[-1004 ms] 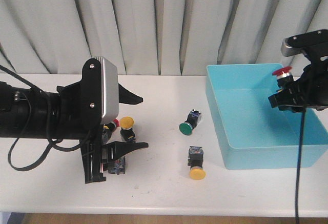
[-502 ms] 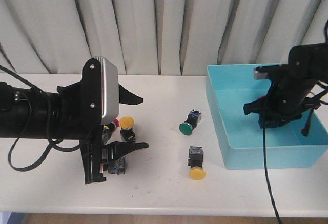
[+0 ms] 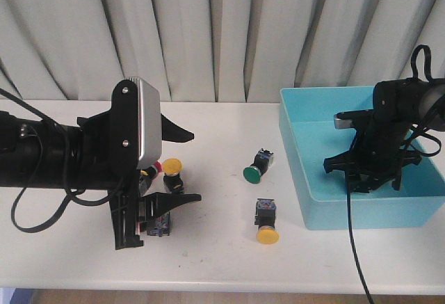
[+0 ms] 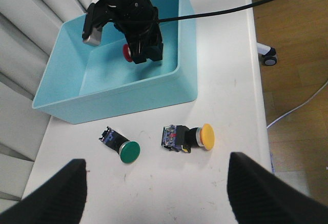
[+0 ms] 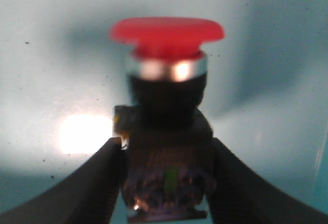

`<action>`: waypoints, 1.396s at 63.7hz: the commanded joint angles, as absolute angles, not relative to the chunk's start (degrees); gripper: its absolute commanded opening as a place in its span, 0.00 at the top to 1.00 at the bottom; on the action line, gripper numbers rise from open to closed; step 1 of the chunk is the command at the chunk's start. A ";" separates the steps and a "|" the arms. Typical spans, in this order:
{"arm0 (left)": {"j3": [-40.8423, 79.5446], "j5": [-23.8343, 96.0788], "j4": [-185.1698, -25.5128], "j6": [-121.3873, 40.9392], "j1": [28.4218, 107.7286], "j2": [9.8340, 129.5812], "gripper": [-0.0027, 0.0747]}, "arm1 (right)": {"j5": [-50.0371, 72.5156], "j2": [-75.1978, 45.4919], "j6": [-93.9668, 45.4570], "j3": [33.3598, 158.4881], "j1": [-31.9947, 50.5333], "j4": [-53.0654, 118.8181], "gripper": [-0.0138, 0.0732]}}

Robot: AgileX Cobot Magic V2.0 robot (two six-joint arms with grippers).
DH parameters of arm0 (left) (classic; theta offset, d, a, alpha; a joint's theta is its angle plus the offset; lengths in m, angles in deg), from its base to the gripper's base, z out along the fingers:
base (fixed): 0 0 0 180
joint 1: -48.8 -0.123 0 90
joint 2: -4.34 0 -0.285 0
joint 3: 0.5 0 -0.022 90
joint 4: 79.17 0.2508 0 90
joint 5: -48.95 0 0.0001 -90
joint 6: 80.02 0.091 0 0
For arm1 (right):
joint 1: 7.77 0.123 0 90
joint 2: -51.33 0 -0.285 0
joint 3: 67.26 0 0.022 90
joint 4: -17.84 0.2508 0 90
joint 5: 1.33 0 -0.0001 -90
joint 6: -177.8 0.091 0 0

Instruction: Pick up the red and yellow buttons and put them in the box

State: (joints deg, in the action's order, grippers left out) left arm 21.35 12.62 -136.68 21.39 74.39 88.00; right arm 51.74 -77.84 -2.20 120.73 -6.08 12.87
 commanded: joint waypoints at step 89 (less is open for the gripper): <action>20.09 15.22 -138.31 11.42 74.43 86.61 0.25 | 40.55 -16.51 -2.20 80.14 -6.35 16.85 0.36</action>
